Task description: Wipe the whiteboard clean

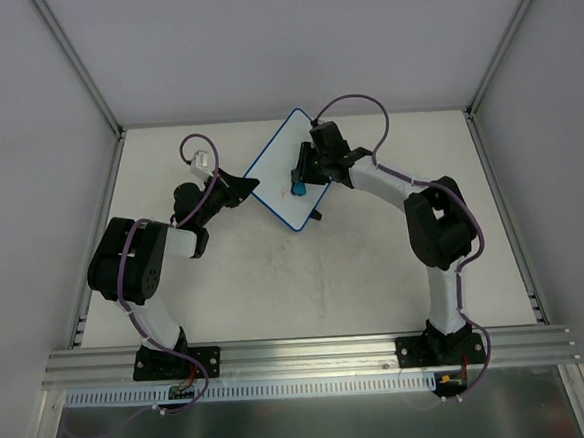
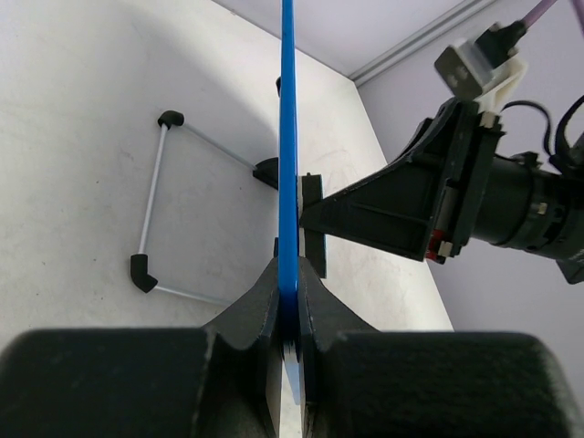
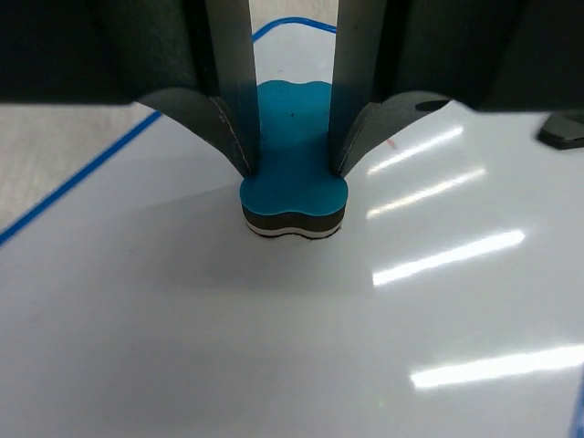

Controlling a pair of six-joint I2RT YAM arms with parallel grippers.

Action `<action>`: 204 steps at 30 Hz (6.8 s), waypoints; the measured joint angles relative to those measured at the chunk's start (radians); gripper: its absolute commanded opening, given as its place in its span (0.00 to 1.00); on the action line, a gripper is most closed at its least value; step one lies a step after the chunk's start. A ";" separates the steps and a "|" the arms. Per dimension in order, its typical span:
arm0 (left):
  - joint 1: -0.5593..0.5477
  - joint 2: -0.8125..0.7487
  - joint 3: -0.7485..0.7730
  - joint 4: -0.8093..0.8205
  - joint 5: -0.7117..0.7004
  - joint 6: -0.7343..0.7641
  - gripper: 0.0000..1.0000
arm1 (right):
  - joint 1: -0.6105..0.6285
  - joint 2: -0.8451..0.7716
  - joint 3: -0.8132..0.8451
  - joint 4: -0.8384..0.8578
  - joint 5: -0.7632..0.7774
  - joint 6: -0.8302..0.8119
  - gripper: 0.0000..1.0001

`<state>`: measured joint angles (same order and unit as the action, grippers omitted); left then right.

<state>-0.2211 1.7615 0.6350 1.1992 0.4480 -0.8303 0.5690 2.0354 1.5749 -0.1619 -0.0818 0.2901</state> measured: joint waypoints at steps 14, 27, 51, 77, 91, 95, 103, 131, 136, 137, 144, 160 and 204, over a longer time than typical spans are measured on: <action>0.000 0.000 0.000 0.008 0.008 0.000 0.00 | -0.038 -0.021 -0.076 -0.021 0.071 0.077 0.00; 0.000 0.000 0.000 0.008 0.007 0.000 0.00 | 0.082 -0.054 -0.076 0.000 0.131 -0.109 0.00; 0.001 0.002 0.000 0.008 0.006 0.004 0.00 | 0.161 -0.075 -0.093 0.137 -0.082 -0.222 0.00; -0.003 0.002 0.000 0.025 0.021 0.011 0.00 | 0.051 -0.151 -0.325 0.151 0.252 0.109 0.00; -0.003 0.005 0.000 0.028 0.024 0.012 0.00 | 0.052 -0.227 -0.191 0.109 0.234 -0.091 0.00; -0.003 0.006 0.001 0.029 0.024 0.011 0.00 | 0.037 -0.294 -0.177 0.039 0.231 -0.132 0.00; -0.002 0.010 0.003 0.035 0.027 0.011 0.00 | -0.141 -0.455 -0.289 -0.156 0.201 -0.171 0.00; 0.001 0.015 -0.023 0.083 0.033 -0.008 0.04 | -0.305 -0.245 -0.374 -0.376 0.177 -0.337 0.14; 0.001 0.015 -0.023 0.083 0.033 -0.008 0.05 | -0.315 -0.219 -0.359 -0.374 0.153 -0.355 0.32; 0.001 0.015 -0.023 0.083 0.033 -0.008 0.05 | -0.316 -0.218 -0.359 -0.374 0.149 -0.357 0.36; 0.006 0.019 -0.023 0.084 0.038 -0.013 0.07 | -0.320 -0.214 -0.358 -0.373 0.140 -0.373 0.85; 0.006 0.024 -0.023 0.082 0.076 -0.015 0.44 | -0.323 -0.210 -0.357 -0.357 0.137 -0.381 0.96; 0.033 -0.977 -0.336 -0.722 -0.192 0.301 0.99 | -0.323 -1.224 -0.927 -0.131 0.063 -0.401 0.99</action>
<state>-0.1879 0.7841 0.2985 0.4774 0.2565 -0.5289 0.2459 0.8112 0.6476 -0.2928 -0.0185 -0.1112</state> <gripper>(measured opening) 0.990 0.990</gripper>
